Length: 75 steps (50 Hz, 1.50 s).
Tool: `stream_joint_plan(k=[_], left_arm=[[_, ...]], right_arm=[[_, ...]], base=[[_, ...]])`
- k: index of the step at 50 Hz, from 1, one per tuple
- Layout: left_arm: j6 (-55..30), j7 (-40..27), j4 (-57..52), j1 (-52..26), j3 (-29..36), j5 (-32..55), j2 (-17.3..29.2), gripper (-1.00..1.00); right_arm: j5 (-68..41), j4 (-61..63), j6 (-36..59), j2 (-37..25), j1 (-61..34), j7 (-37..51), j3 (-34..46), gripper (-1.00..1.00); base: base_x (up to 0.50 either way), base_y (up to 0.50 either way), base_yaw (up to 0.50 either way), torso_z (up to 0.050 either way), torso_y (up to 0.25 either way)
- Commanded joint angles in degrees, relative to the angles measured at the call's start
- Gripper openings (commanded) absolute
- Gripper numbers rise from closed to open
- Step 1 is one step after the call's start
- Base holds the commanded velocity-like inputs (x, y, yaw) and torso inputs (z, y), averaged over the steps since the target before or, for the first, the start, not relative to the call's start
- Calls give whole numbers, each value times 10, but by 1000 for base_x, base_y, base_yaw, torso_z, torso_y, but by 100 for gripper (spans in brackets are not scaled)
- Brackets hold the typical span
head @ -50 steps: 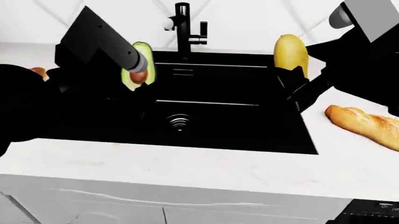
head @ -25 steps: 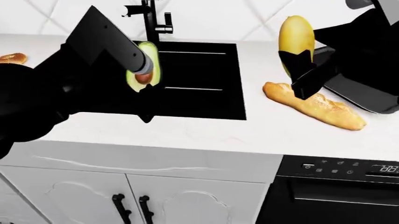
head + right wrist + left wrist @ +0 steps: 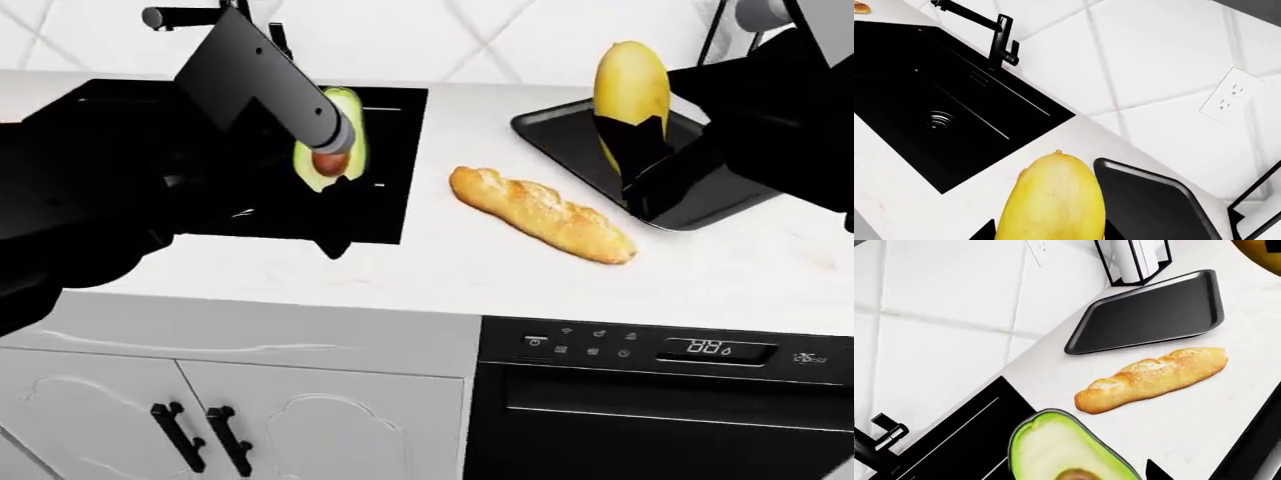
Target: Pick up the fruits and vegetables and place them in the sink. Turn on the sink faucet to wash them. Then turn the sink off and put them in the tray.
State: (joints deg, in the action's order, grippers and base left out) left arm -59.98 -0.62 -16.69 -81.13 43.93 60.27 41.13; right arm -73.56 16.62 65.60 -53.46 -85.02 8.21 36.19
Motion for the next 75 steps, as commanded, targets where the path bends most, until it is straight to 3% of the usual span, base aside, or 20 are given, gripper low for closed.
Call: stream_joint_plan(k=[1, 22, 63, 75], left_arm=[[3, -6, 3, -2, 1, -1, -5, -100], [6, -5, 3, 0, 3, -1, -4, -100], [2, -6, 6, -8, 15, -5, -9, -100], [8, 32, 76, -28, 56, -46, -53, -100]], right_arm=[[11, 4, -1, -2, 2, -7, 2, -100], [17, 11, -12, -6, 4, -17, 6, -100], [13, 29, -27, -15, 2, -38, 4, -100], [6, 38, -27, -17, -4, -34, 0, -100]], base=[[38, -499, 0, 0, 0], [191, -465, 0, 1, 0], [357, -334, 0, 0, 1], [39, -11, 0, 0, 1]])
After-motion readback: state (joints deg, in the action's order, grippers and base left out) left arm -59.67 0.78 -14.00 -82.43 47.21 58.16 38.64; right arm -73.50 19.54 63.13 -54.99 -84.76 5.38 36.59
